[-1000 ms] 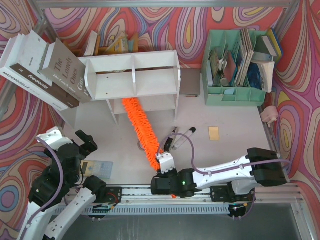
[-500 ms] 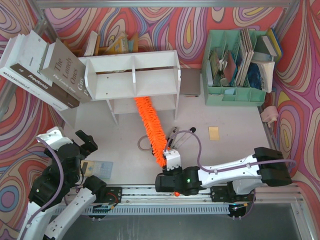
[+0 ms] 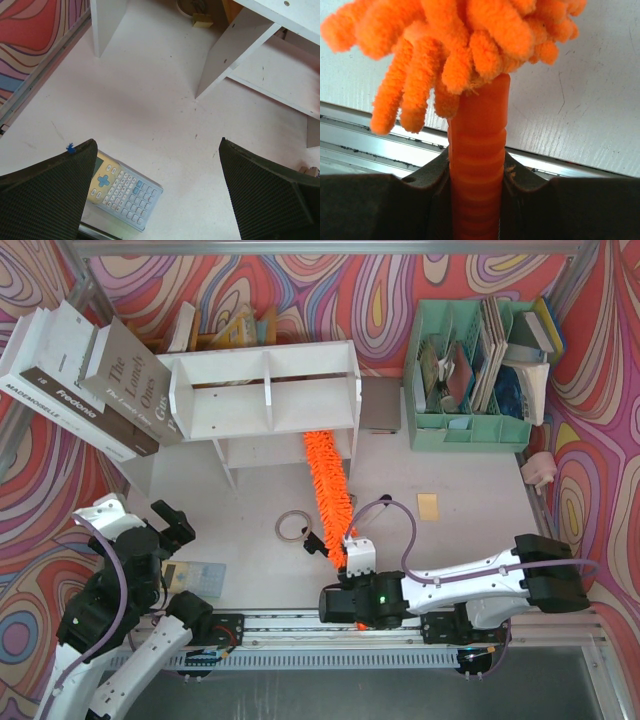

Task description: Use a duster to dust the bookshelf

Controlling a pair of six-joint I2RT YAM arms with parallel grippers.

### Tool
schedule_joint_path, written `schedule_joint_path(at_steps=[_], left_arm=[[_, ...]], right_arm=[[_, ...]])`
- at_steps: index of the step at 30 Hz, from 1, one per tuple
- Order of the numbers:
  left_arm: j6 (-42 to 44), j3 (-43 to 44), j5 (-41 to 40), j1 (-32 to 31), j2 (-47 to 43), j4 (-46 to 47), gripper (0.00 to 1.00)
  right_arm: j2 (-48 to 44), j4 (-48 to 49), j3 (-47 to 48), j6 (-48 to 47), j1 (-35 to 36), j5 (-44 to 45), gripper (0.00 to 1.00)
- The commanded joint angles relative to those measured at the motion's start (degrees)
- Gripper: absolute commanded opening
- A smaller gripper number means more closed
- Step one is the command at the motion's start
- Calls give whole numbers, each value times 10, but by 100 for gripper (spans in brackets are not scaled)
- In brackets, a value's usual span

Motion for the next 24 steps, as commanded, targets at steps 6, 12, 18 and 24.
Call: schedule_joint_path(at_steps=[6, 12, 18, 24], left_arm=[[-5, 1, -9, -4, 5, -10, 98], [-5, 1, -9, -4, 5, -9, 98], [-5, 1, -9, -4, 8, -9, 98], [-4, 0, -10, -3, 12, -9, 98]], right_arm=[[-13, -92, 6, 111, -4, 53, 0], [-45, -103, -15, 147, -4, 65, 0], [-45, -90, -2, 116, -4, 81, 0], [-63, -120, 7, 144, 19, 120, 0]])
